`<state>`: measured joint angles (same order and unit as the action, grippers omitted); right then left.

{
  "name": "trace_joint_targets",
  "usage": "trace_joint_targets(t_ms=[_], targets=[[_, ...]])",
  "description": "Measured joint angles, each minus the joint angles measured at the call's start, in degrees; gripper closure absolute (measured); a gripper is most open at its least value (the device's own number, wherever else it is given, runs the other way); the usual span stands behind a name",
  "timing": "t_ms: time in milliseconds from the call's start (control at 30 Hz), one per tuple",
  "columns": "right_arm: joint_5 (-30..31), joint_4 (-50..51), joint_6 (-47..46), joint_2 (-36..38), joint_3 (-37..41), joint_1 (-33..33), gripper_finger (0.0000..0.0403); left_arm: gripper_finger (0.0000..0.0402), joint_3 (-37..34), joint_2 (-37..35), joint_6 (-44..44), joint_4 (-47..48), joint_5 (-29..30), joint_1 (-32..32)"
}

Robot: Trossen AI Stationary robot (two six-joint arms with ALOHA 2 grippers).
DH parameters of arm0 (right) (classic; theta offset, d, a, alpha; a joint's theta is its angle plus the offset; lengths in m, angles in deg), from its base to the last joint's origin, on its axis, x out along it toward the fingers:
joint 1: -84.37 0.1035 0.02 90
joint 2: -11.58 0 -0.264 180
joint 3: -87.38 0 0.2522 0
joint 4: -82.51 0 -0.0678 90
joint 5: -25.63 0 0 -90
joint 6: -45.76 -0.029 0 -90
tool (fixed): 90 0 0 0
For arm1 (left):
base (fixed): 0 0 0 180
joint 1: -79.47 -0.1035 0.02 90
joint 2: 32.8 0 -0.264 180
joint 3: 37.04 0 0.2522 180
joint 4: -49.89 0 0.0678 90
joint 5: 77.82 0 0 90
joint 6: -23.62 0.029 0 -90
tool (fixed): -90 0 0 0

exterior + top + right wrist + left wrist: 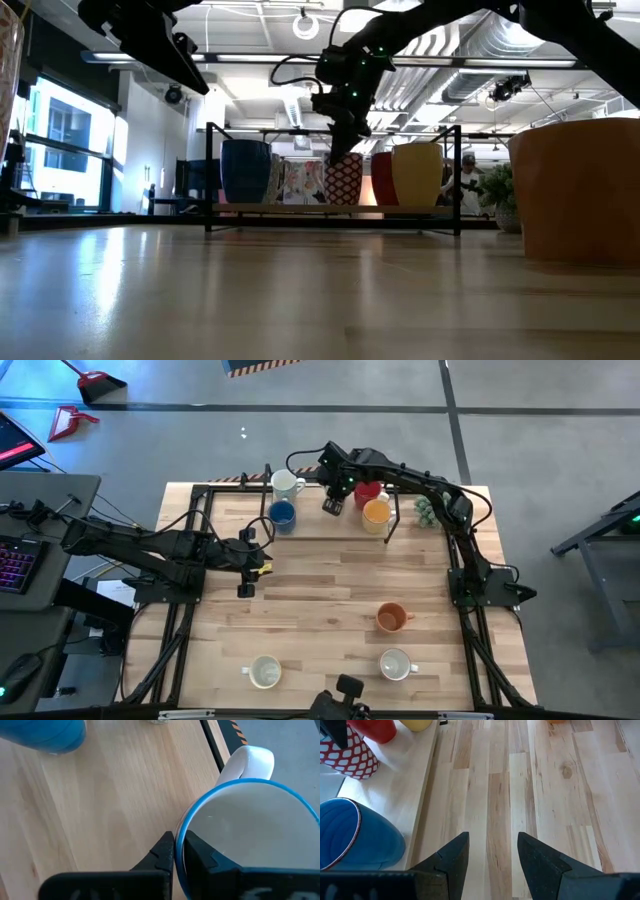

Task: Place coffee mugs
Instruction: Put the white red mug on the shelf

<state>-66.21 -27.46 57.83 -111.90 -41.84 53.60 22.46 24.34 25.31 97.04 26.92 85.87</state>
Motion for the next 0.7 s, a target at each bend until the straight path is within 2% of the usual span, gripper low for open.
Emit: trace_joint_targets(t_ms=[700], targets=[[-0.2, 0.9, 0.8, 0.0, 0.0, 0.0, 0.0391, 0.0243, 0.0, 0.0, 0.0, 0.0, 0.0, 0.0]])
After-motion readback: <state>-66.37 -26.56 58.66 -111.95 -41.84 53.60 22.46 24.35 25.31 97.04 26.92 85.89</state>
